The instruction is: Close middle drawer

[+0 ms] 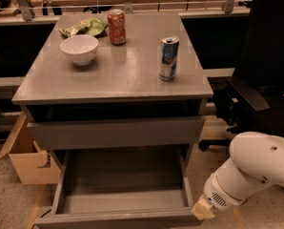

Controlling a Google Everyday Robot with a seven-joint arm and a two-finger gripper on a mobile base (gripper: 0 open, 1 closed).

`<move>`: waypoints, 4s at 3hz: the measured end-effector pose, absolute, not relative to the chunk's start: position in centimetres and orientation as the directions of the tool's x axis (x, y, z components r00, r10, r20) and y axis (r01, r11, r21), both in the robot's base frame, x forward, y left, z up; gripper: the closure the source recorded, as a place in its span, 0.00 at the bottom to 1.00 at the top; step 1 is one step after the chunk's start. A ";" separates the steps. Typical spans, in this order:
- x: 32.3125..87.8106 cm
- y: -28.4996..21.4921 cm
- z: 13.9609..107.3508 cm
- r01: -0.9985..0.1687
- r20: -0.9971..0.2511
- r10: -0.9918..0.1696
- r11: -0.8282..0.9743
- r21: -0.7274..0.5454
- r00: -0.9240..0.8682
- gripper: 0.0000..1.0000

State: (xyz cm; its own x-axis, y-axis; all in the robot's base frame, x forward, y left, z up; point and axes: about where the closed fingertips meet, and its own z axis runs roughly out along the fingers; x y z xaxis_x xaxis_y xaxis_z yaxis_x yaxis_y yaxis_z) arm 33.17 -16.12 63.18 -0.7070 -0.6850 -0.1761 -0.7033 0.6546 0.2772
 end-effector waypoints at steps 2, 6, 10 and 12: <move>31.2 -14.5 55.1 -0.618 -0.107 -0.627 0.697 0.364 -0.771 1.00; 33.7 -11.0 41.1 -0.465 -0.140 -0.449 0.789 0.402 -0.882 1.00; 42.2 -9.6 42.2 -0.445 -0.486 -0.239 0.817 0.368 -0.841 1.00; 42.6 -9.4 41.9 -0.433 -0.496 -0.216 0.818 0.379 -0.841 1.00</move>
Offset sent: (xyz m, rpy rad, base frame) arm -0.0328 0.0326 -0.1549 0.0378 0.1921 -0.1613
